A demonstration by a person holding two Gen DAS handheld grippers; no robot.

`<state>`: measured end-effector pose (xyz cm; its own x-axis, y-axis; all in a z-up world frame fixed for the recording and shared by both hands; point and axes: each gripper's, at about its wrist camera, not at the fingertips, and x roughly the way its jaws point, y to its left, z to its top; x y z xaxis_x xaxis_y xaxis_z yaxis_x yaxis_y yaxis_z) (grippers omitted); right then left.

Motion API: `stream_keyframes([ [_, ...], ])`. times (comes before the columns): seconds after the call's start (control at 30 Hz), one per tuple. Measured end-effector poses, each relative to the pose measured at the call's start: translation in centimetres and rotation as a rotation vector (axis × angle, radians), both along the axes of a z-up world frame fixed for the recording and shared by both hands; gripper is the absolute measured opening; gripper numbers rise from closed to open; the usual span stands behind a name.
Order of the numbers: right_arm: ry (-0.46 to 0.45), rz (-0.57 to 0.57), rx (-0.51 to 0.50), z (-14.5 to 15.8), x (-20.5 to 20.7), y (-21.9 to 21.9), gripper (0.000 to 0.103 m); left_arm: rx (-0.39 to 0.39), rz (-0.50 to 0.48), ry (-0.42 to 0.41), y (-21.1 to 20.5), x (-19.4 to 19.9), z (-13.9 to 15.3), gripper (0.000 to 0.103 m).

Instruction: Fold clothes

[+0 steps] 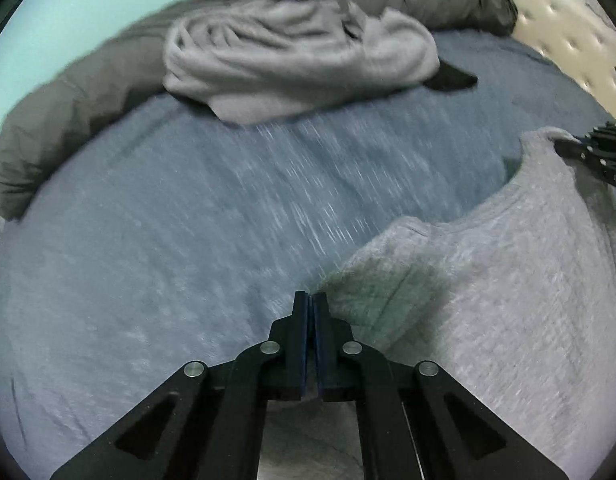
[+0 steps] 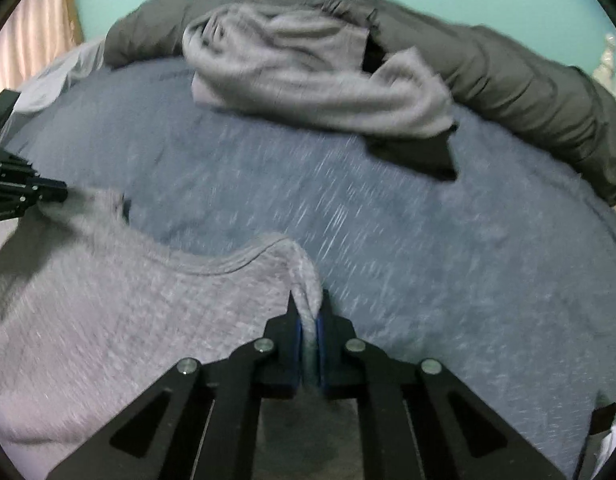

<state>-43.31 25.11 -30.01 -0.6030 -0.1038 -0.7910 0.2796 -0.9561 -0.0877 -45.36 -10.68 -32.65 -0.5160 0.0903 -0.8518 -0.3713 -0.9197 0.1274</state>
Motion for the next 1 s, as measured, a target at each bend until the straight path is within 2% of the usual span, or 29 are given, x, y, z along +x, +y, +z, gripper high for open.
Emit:
stream_keyframes([
  [0.23, 0.104, -0.033, 0.014, 3.8, -0.8, -0.3, 0.005, 0.017, 0.074, 0.077, -1.0, -1.4, 2.9, 0.002],
  [0.37, 0.141, -0.071, 0.031, 4.3, -1.9, -0.2, 0.005, 0.014, 0.101, 0.083, -1.0, -3.9, 2.4, 0.002],
  [0.47, 0.125, -0.091, 0.037, 3.4, -3.6, -0.1, 0.005, 0.021, 0.127, 0.062, -1.4, -4.9, 1.3, 0.003],
  [0.6, 0.050, -0.105, 0.054, 0.6, -5.2, -0.3, 0.005, -0.007, 0.117, -0.020, -0.9, -5.9, -2.6, 0.004],
  [0.73, -0.039, -0.137, 0.029, -2.5, -6.3, -0.1, 0.006, 0.002, 0.156, -0.022, -1.7, -5.8, -3.3, 0.010],
  [0.8, -0.058, -0.163, 0.010, -3.2, -6.4, 0.3, 0.015, 0.025, 0.188, -0.016, -2.6, -5.6, -2.9, 0.024],
  [0.83, -0.037, -0.175, -0.001, -2.7, -6.1, 0.6, 0.026, 0.057, 0.210, -0.004, -3.4, -5.2, -2.0, 0.032],
  [0.87, -0.012, -0.187, -0.012, -2.2, -5.8, 1.0, 0.032, 0.090, 0.232, 0.007, -4.1, -4.7, -1.1, 0.035],
  [0.9, 0.031, -0.207, -0.026, -1.1, -5.1, 1.7, 0.045, 0.124, 0.255, 0.019, -4.9, -4.2, -0.1, 0.037],
  [0.93, 0.043, -0.222, -0.058, -0.2, -4.4, 2.3, 0.049, 0.147, 0.262, 0.021, -5.3, -3.3, 0.7, 0.037],
  [1.0, 0.065, -0.249, -0.121, 1.6, -3.0, 3.6, 0.049, 0.182, 0.261, 0.023, -6.0, -1.3, 2.1, 0.038],
])
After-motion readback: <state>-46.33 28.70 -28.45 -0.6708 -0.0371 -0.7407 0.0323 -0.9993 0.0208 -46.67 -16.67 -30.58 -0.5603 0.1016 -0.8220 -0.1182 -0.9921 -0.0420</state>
